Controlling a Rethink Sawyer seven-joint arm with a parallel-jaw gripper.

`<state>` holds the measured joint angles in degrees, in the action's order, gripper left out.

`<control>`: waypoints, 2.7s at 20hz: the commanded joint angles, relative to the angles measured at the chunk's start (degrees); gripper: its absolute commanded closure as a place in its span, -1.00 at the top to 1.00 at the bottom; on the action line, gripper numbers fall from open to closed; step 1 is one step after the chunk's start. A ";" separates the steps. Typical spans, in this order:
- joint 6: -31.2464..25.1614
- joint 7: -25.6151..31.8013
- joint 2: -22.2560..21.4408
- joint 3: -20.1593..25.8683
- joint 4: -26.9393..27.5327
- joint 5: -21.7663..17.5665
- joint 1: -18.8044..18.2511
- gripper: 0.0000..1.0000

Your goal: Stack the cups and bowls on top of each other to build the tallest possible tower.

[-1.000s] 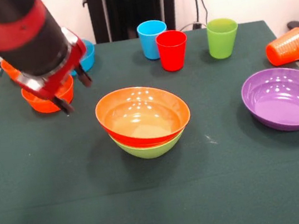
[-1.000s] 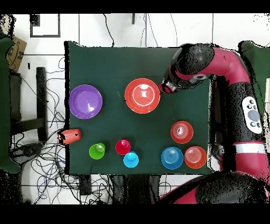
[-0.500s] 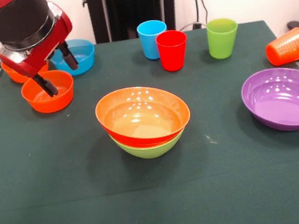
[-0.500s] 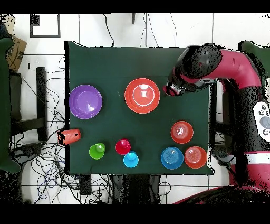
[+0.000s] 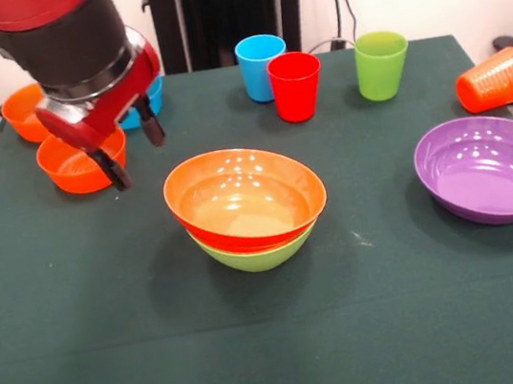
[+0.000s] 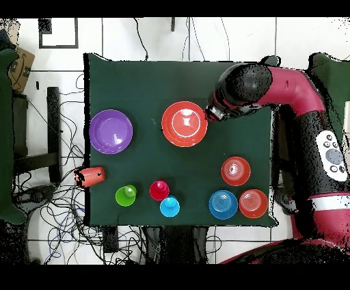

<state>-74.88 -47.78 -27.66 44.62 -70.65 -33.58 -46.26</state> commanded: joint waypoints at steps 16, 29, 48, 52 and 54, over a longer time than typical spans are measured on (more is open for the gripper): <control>11.73 -15.59 -11.84 -7.71 -18.99 3.48 6.82 1.00; 16.80 -20.10 -13.65 -9.83 -24.37 6.94 8.82 1.00; 15.60 -18.98 -9.79 -11.15 -23.14 7.19 9.50 1.00; 14.88 -19.35 -9.90 -11.72 -24.01 7.65 9.88 1.00; 15.28 -19.61 -9.85 -12.22 -24.43 7.45 10.22 1.00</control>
<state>-60.38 -59.18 -40.14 36.40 -91.74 -25.93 -38.47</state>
